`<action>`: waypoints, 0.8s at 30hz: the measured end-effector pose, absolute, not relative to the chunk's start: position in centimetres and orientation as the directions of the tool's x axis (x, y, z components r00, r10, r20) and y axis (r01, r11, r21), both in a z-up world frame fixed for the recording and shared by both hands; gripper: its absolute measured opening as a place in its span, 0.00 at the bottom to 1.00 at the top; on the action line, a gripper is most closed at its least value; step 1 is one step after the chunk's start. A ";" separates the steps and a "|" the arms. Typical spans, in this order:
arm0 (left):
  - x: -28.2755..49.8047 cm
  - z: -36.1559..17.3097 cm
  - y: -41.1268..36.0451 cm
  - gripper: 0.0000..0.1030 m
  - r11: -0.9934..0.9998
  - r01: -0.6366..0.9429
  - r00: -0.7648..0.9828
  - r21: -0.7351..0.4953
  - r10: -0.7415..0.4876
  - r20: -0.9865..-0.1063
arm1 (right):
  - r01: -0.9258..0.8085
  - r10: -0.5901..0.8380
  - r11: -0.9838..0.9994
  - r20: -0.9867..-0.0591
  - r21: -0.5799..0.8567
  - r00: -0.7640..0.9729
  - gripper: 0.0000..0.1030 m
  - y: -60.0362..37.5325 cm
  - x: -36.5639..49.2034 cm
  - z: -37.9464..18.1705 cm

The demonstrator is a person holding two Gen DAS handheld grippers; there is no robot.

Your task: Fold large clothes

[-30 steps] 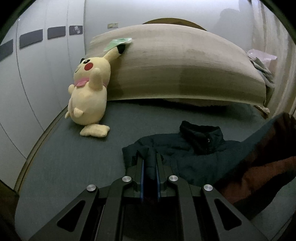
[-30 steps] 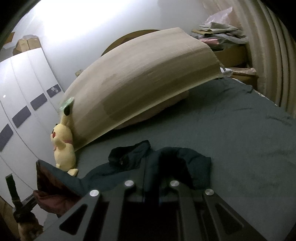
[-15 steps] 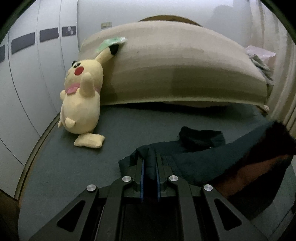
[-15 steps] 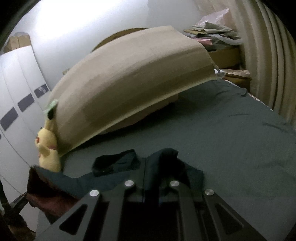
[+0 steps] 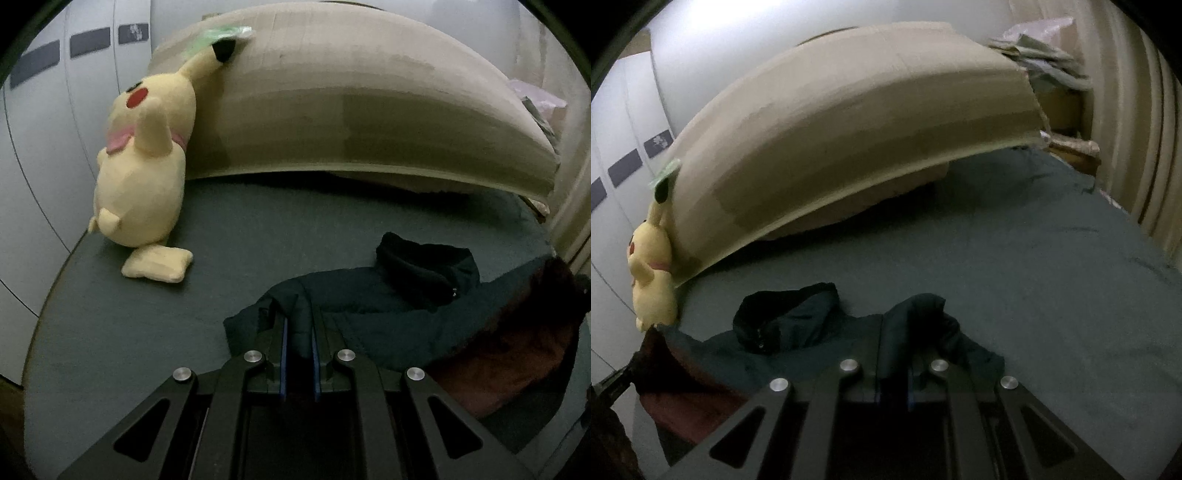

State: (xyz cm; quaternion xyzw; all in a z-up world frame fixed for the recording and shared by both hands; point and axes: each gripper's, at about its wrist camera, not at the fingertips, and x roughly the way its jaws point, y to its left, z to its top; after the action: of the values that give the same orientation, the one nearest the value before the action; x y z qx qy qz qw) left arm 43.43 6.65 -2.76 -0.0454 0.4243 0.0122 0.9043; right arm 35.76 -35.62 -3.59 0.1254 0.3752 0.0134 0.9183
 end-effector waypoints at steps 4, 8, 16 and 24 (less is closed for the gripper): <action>44.4 -3.4 6.4 0.10 0.997 -0.052 0.636 -0.052 -0.008 -0.772 | 0.072 0.132 0.965 -0.701 0.253 0.701 0.09 -35.9 37.6 -4.3; 45.5 -4.3 5.9 0.10 0.999 -0.047 0.628 -0.025 0.010 -0.779 | 0.087 0.132 0.962 -0.720 0.259 0.682 0.09 -36.2 39.2 -5.1; 47.8 -6.4 5.6 0.10 0.999 -0.051 0.599 -0.002 0.029 -0.800 | 0.113 0.121 0.961 -0.753 0.252 0.647 0.09 -36.2 41.8 -7.2; 49.3 -8.5 5.3 0.10 0.998 -0.059 0.571 0.014 0.045 -0.820 | 0.126 0.112 0.963 -0.776 0.240 0.621 0.09 -36.2 43.0 -9.0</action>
State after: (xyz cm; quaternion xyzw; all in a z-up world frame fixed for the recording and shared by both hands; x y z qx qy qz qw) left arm 49.25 5.26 -8.46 -0.0074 0.4623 0.0293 0.8862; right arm 43.04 -36.23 -8.99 0.1367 0.4353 -0.0038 0.8898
